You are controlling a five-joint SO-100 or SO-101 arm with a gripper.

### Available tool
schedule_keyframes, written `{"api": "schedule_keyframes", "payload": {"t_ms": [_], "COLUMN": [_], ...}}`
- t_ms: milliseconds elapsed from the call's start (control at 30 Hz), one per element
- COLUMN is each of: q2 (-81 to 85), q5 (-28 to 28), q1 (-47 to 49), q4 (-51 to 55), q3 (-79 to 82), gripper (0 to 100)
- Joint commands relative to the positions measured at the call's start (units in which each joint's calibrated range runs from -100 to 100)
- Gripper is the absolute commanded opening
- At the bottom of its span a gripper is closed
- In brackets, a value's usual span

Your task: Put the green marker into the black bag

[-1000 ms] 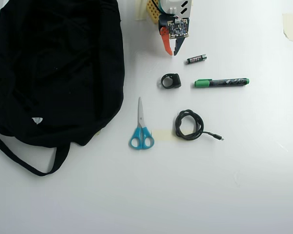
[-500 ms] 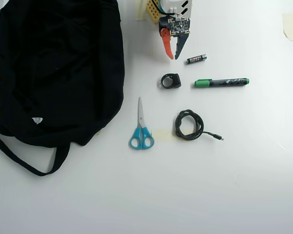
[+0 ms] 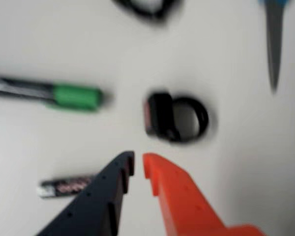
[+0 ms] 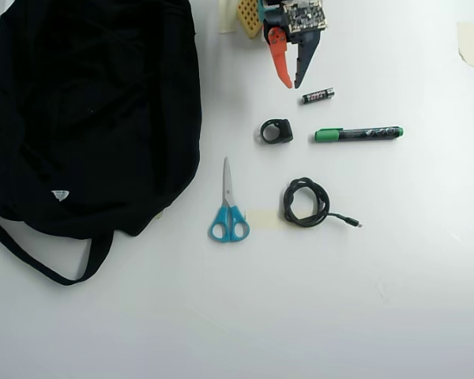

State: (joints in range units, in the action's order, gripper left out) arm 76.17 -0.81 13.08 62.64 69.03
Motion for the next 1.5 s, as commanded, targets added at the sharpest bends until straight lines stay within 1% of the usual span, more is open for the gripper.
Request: {"api": "schedule_keyframes", "payload": {"t_ms": [0,233,900,1467], "q2": [-7.0,-14.4,-28.5,-38.7], "q5": [0.3,0.3,0.3,0.3], "q1": [1.6,1.6,4.5,4.9], "q4": [-1.1,-1.1,-1.1,-1.1], "q3": [-9.9,-17.4,-31.9,-43.1], "gripper": [2,2,2,2]}}
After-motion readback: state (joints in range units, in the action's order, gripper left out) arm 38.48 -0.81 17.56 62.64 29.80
